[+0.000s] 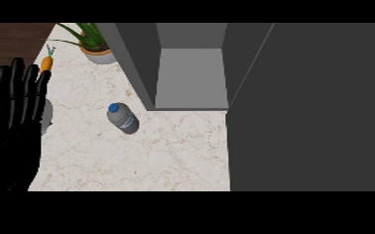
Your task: Pick up the bottled water, place it into the cabinet and close the cabinet
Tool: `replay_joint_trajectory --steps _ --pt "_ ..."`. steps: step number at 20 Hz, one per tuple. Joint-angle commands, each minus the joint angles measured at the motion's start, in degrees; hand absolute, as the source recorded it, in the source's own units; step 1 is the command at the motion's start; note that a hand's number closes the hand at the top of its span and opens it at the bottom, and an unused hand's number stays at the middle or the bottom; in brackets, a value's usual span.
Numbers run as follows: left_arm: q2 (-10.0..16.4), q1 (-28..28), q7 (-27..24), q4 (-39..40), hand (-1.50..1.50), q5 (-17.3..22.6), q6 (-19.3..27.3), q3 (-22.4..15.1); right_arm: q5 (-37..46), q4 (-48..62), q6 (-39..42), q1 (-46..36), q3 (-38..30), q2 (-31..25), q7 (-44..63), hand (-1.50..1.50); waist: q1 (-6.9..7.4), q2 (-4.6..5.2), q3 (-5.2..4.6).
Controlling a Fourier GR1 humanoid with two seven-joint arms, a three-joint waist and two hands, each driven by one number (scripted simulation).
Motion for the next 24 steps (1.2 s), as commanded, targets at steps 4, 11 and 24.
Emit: replay_joint_trajectory --steps 4,11,24 --pt "-1.7 -0.5 0.6 -0.3 -1.50 -4.8 3.8 -0.4 -3.1 -8.5 3.4 7.0 -1.9 -1.4 0.6 -1.50 0.43 0.61 1.41" --pt "-4.9 2.1 10.0 -2.9 -1.50 -0.6 11.9 -7.8 -5.4 -11.0 7.5 9.0 10.3 1.0 5.5 -1.50 0.76 0.63 1.41" --pt "-4.9 8.6 21.6 -15.2 -1.50 -6.8 15.8 -13.8 1.2 -23.3 3.6 8.0 19.1 3.4 19.8 -1.50 0.89 0.60 1.39"
